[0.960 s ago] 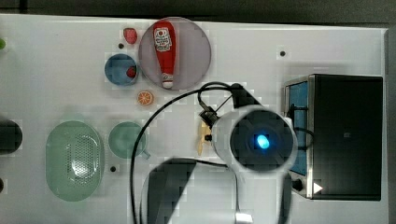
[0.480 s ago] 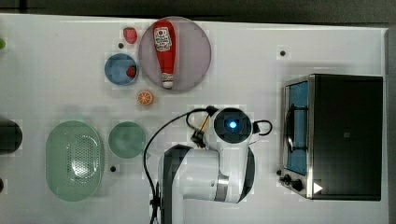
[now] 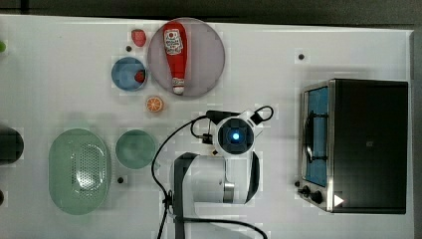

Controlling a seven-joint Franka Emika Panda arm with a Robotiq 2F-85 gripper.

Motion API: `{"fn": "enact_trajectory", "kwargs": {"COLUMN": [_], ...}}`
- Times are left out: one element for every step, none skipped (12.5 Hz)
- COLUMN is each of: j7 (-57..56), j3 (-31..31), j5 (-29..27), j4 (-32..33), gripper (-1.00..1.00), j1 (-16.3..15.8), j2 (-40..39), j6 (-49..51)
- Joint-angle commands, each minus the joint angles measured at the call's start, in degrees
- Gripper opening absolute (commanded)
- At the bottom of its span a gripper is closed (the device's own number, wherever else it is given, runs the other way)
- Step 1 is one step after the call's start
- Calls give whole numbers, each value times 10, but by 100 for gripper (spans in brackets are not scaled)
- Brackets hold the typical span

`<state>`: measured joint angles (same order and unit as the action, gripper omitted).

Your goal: Pick Banana and place it in mug.

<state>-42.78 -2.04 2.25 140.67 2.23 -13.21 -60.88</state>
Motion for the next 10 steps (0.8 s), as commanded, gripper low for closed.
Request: {"fn": "enact_trajectory", "kwargs": {"j7": [-47, -47, -46, -46, -45, -45, -45, -45, -45, -44], "j3": [-6, -5, -4, -3, 1, 1, 1, 3, 2, 2], "j5": [-15, -15, -15, -15, -16, -16, -16, -16, -16, -18], "j4": [1, 1, 1, 1, -1, 2, 7, 6, 8, 7], "gripper": [100, 100, 100, 100, 93, 65, 43, 18, -4, -25], "j1": [-1, -2, -2, -2, -2, -2, -2, -2, -2, -2], "j2": [-41, -54, -65, -74, -79, -80, -78, -73, -69, -62], "j6": [-34, -41, -49, -54, -62, -70, -74, -80, -80, -80]}}
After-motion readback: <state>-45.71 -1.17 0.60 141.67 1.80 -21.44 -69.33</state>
